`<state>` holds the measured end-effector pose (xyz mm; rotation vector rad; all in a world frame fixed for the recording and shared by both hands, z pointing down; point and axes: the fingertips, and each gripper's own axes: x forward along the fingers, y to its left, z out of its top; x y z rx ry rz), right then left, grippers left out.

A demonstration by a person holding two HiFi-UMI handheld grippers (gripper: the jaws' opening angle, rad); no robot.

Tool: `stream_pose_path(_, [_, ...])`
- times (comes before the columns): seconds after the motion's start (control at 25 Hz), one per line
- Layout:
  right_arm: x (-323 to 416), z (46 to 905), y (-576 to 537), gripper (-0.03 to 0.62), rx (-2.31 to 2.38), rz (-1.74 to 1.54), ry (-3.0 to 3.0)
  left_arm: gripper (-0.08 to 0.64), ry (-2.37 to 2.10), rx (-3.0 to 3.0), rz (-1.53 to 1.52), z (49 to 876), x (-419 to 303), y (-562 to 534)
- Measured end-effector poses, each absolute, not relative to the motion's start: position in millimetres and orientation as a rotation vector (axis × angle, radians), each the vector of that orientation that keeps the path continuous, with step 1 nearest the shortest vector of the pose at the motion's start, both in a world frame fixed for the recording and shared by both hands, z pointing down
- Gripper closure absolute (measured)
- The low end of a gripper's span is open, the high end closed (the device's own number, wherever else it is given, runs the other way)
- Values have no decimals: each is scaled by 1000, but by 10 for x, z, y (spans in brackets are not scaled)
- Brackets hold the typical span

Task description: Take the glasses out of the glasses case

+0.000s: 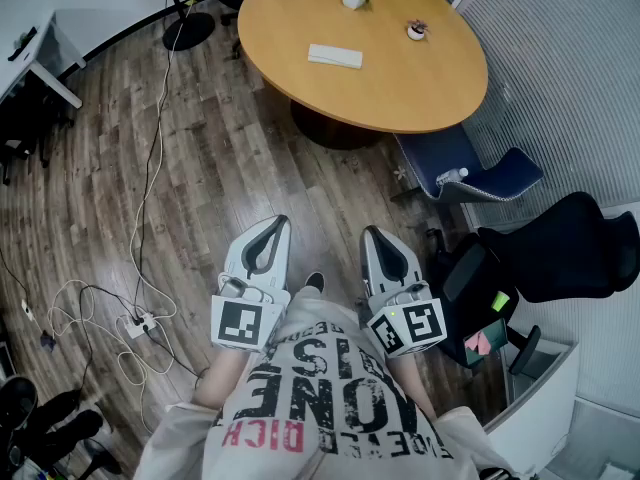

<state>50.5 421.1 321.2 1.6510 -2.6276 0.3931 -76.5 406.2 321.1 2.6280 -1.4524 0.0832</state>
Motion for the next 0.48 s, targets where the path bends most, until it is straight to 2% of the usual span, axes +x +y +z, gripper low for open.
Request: stream_pose_path(0.48, [477, 3135, 4275, 571, 1656, 363, -2636, 548, -1425, 2664, 57, 3115, -731, 4103])
